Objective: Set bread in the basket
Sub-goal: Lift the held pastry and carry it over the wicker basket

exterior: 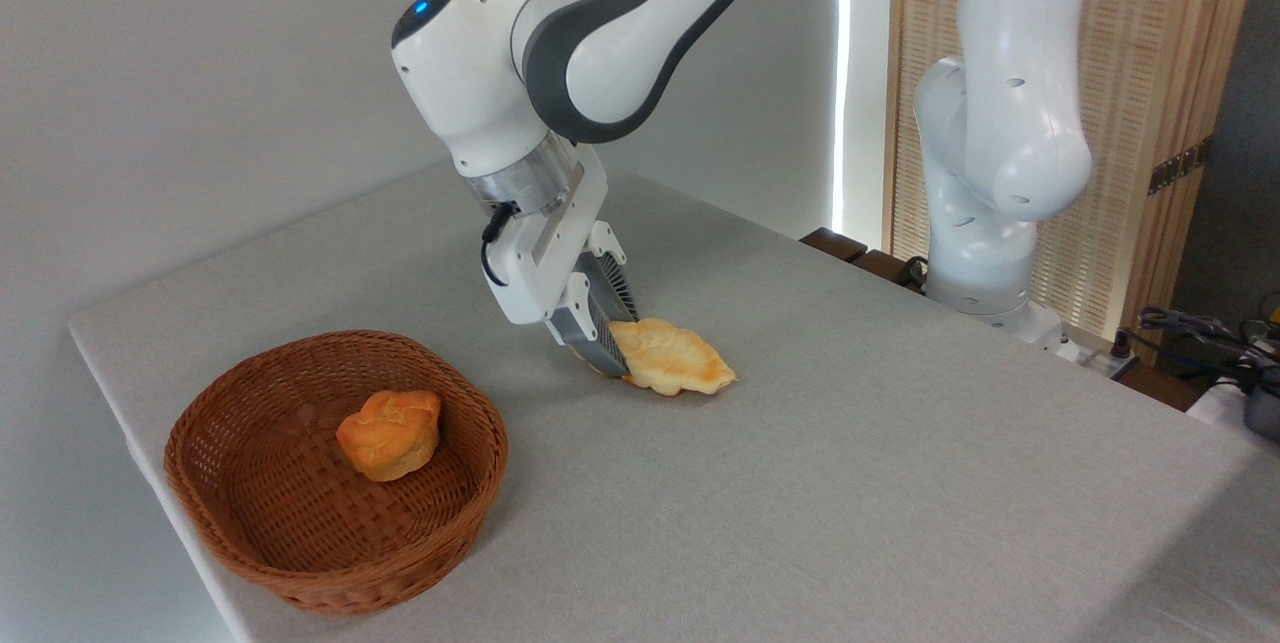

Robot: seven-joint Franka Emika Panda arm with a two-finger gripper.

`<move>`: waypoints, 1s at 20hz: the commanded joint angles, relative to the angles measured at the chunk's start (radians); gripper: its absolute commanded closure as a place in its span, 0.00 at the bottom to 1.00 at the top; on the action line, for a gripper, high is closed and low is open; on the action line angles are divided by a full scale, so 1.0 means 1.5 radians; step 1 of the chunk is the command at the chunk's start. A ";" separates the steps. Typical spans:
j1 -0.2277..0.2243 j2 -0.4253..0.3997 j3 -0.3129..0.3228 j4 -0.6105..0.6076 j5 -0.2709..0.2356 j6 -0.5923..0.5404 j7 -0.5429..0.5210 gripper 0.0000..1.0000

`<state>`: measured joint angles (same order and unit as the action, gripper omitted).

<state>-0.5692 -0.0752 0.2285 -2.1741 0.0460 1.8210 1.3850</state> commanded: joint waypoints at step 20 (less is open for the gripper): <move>0.083 0.180 0.029 0.329 -0.225 0.228 -0.470 0.00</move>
<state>-0.4402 0.1620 0.2636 -1.7087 -0.2532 2.1273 0.7542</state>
